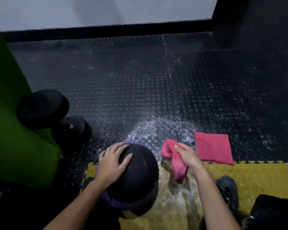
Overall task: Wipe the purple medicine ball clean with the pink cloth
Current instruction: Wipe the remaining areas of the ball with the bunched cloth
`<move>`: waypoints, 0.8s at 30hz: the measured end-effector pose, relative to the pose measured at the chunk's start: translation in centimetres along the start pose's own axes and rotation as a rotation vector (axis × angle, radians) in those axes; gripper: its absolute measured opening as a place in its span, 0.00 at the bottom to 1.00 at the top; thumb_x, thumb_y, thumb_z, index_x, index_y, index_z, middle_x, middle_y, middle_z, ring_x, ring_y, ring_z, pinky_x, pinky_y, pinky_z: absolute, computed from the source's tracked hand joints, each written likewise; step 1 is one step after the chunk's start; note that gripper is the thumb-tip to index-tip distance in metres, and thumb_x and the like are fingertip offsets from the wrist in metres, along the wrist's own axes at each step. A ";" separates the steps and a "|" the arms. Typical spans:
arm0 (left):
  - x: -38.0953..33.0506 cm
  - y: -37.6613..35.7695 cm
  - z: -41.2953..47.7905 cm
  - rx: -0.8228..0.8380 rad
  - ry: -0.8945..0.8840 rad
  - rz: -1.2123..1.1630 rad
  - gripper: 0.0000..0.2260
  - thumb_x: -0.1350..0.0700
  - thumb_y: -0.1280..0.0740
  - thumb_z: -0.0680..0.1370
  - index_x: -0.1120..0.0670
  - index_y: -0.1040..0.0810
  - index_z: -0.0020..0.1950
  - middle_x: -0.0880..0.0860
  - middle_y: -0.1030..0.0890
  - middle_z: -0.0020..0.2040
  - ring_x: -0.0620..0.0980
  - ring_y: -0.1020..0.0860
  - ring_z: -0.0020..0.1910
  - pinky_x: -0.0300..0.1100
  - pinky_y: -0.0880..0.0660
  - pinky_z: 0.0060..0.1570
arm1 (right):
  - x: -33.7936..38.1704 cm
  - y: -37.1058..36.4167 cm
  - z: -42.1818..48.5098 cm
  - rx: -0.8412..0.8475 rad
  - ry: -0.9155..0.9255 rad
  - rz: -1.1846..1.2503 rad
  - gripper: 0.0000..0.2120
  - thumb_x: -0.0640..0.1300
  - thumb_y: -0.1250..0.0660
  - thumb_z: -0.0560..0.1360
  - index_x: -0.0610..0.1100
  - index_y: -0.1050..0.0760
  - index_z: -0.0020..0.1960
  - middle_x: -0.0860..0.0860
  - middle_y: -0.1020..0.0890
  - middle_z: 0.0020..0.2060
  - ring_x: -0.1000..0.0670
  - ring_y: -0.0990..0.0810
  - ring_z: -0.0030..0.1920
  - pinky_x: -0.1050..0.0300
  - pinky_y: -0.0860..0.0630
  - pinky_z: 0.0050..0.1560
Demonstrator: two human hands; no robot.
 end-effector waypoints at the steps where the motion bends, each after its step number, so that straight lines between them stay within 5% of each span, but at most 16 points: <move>1: 0.5 0.1 -0.2 -0.016 0.039 0.007 0.33 0.32 0.55 0.70 0.43 0.28 0.67 0.41 0.30 0.69 0.45 0.36 0.70 0.48 0.45 0.68 | -0.3 -0.2 0.0 -0.006 -0.013 0.027 0.16 0.44 0.40 0.78 0.43 0.29 0.64 0.46 0.22 0.56 0.47 0.22 0.55 0.46 0.26 0.59; 6: 3.7 0.6 0.9 -0.058 0.229 -0.057 0.26 0.38 0.45 0.77 0.48 0.32 0.71 0.47 0.31 0.72 0.49 0.38 0.73 0.52 0.42 0.70 | 2.5 -4.7 -0.7 -0.041 0.124 -0.007 0.15 0.42 0.39 0.77 0.42 0.28 0.63 0.45 0.23 0.59 0.48 0.24 0.58 0.55 0.30 0.59; 11: 2.0 -0.3 1.1 -0.025 0.165 0.002 0.37 0.33 0.58 0.68 0.45 0.32 0.71 0.44 0.33 0.72 0.46 0.39 0.73 0.52 0.41 0.70 | 8.7 -12.5 -2.4 0.006 0.533 -0.354 0.11 0.44 0.39 0.76 0.50 0.22 0.56 0.55 0.21 0.55 0.55 0.25 0.55 0.62 0.34 0.57; 14: 2.1 -0.4 1.9 -0.004 0.203 -0.025 0.31 0.37 0.53 0.71 0.45 0.33 0.71 0.43 0.34 0.73 0.45 0.41 0.74 0.53 0.43 0.71 | 6.0 -9.4 1.0 0.035 0.253 -0.409 0.13 0.48 0.43 0.79 0.48 0.24 0.59 0.54 0.20 0.48 0.53 0.24 0.45 0.58 0.28 0.50; 16: 2.0 -0.3 2.1 0.010 0.208 -0.024 0.30 0.38 0.52 0.71 0.45 0.33 0.71 0.43 0.34 0.73 0.45 0.41 0.74 0.53 0.44 0.71 | 3.7 -7.9 2.3 0.045 0.097 -0.445 0.14 0.48 0.45 0.79 0.43 0.24 0.56 0.47 0.19 0.47 0.47 0.22 0.47 0.56 0.27 0.47; 20: 2.3 -0.2 2.4 0.006 0.248 -0.021 0.30 0.38 0.52 0.71 0.46 0.32 0.71 0.44 0.33 0.72 0.45 0.40 0.73 0.54 0.42 0.70 | 5.4 -9.4 0.1 -0.028 0.252 -0.390 0.13 0.48 0.43 0.78 0.48 0.23 0.57 0.46 0.20 0.52 0.44 0.23 0.53 0.52 0.28 0.55; 24: 2.8 -0.2 3.2 -0.013 0.257 -0.077 0.24 0.39 0.48 0.76 0.47 0.29 0.69 0.46 0.29 0.70 0.48 0.35 0.71 0.56 0.37 0.67 | 6.8 -9.4 -1.7 -0.054 0.420 -0.263 0.12 0.44 0.40 0.77 0.46 0.23 0.58 0.49 0.20 0.55 0.49 0.24 0.55 0.59 0.32 0.55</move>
Point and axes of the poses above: each hand's wrist, its own z-axis towards the middle knuckle, its own y-axis out of the back of the hand, x = y × z, the point moved 9 cm from there along z, towards the middle knuckle
